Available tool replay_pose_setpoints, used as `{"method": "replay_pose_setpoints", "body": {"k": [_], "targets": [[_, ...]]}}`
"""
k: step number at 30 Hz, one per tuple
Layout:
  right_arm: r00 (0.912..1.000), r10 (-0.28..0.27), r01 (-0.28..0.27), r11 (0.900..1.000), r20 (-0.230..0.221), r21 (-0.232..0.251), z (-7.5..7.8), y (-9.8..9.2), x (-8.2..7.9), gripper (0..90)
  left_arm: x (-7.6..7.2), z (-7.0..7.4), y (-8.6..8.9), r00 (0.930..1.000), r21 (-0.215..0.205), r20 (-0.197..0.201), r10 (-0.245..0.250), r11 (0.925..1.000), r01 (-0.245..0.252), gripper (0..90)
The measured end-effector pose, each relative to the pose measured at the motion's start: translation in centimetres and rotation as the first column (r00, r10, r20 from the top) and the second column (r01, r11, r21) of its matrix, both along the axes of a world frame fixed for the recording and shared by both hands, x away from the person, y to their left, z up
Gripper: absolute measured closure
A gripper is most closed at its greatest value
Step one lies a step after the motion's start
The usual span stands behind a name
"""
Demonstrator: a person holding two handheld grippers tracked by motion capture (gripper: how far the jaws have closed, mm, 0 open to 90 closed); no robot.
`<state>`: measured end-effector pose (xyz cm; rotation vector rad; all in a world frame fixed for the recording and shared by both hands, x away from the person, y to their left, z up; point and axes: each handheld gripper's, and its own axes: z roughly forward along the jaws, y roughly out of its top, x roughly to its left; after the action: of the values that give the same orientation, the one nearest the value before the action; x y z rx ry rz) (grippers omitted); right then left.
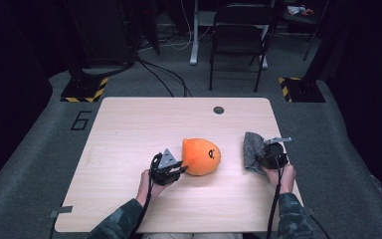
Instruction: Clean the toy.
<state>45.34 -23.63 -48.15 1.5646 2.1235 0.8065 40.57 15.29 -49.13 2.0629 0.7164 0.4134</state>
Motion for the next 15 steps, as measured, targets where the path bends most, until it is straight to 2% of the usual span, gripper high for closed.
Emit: {"method": "replay_pose_setpoints", "body": {"k": [2,3,5,6,7,9,15], "targets": [[0.9998,0.012,-0.012,1.0,0.016,0.008,0.3,0.0,0.0,72.7,0.0,0.0,0.0,1.0,-0.002,0.003,-0.002,1.0,0.002,72.3],[0.9989,0.024,-0.025,0.999,0.04,0.025,0.9,0.2,-0.2,72.6,0.0,0.0,0.0,1.0,-0.003,0.002,-0.002,1.0,0.002,72.3],[0.998,0.027,-0.03,0.998,0.057,0.052,1.6,0.5,-0.5,72.7,0.0,0.0,-0.1,1.0,-0.006,0.001,-0.002,1.0,0.002,72.4],[0.9963,0.039,-0.043,0.998,0.077,0.051,1.8,0.6,-0.5,72.6,0.0,0.0,-0.1,1.0,-0.006,0.001,-0.002,1.0,0.002,72.4],[0.9962,0.044,-0.048,0.997,0.075,0.057,2.1,0.7,-0.7,72.5,0.0,0.1,-0.1,1.0,-0.007,0.001,-0.002,1.0,0.002,72.4],[0.9929,0.066,-0.073,0.994,0.099,0.077,2.9,1.3,-1.0,72.4,0.0,0.1,-0.1,1.0,-0.005,0.004,-0.004,1.0,0.004,72.4],[0.9836,0.121,-0.134,0.987,0.134,0.092,4.4,3.1,-1.6,72.1,0.1,0.1,-0.2,0.9998,-0.006,0.021,-0.004,1.0,0.004,72.4]]}}
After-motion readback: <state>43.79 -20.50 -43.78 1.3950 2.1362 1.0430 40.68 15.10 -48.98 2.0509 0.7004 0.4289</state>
